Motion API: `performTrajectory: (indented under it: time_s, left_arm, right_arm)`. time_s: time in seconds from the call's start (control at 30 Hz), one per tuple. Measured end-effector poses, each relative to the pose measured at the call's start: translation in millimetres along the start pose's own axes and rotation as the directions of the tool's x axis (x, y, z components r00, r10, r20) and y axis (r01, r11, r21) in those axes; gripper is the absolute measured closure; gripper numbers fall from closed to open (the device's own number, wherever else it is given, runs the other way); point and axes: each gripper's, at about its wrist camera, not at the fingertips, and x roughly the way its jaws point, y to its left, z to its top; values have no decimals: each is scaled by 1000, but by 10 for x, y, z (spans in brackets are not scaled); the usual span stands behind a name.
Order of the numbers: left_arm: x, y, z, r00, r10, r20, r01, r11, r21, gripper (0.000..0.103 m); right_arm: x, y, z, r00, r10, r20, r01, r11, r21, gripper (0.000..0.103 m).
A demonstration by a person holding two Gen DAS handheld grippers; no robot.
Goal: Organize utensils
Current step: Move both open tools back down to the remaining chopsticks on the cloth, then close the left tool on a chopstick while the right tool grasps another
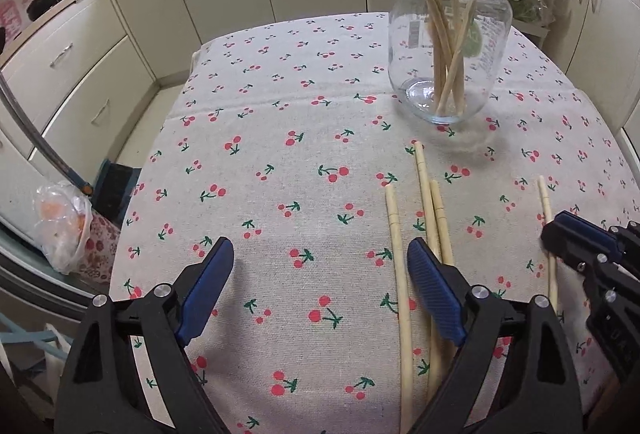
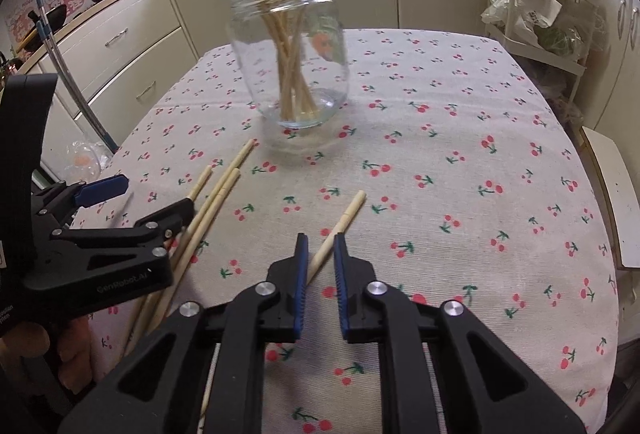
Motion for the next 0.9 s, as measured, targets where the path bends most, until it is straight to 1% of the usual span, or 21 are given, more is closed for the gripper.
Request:
performTrajectory:
  time_s: [0.1, 0.17, 0.23, 0.33, 0.4, 0.43, 0.5, 0.53, 0.6, 0.63, 0.77, 0.9]
  left_arm:
    - [-7, 82, 25, 1000, 14, 7, -13, 999, -33, 24]
    - [23, 130, 30, 1000, 4, -5, -4, 999, -47, 28]
    - [45, 170, 15, 1000, -20, -15, 19, 998, -58, 31]
    - [46, 174, 19, 999, -46, -19, 45, 997, -56, 38]
    - [49, 167, 33, 998, -65, -20, 63, 996, -55, 45]
    - [54, 158, 42, 998, -66, -19, 65, 997, -52, 46]
    - [58, 128, 57, 997, -72, -15, 71, 996, -46, 55]
    - [62, 110, 75, 997, -76, -14, 76, 996, -39, 57]
    - [77, 87, 112, 996, -90, -16, 89, 996, -30, 69]
    - [86, 73, 129, 995, -100, -21, 99, 995, -26, 71]
    - [103, 51, 165, 994, -106, -39, 105, 994, -28, 72]
    - [119, 32, 177, 994, -102, -43, 100, 994, -33, 69]
  right_arm:
    - [7, -62, 24, 1000, -3, -3, 3, 1000, 14, 91]
    - [19, -55, 32, 1000, 4, -5, -4, 1000, 5, 91]
    - [43, -19, 52, 999, 37, -18, -38, 999, -19, 91]
    - [53, 4, 66, 999, 34, -27, -34, 999, -32, 91]
    - [64, 2, 76, 999, 26, -28, -27, 999, -27, 91]
    - [69, 3, 80, 999, 24, -29, -25, 999, -24, 91]
    - [82, 22, 92, 999, 19, -30, -20, 1000, -24, 91]
    - [87, 41, 95, 999, 21, -33, -22, 999, -31, 91]
    - [89, 92, 94, 998, 37, -45, -39, 998, -56, 93]
    - [85, 100, 93, 998, 40, -46, -43, 997, -60, 93]
    - [87, -18, 110, 998, 38, -56, -38, 999, -4, 93]
    - [104, -13, 136, 998, 19, -58, -20, 1000, -9, 93]
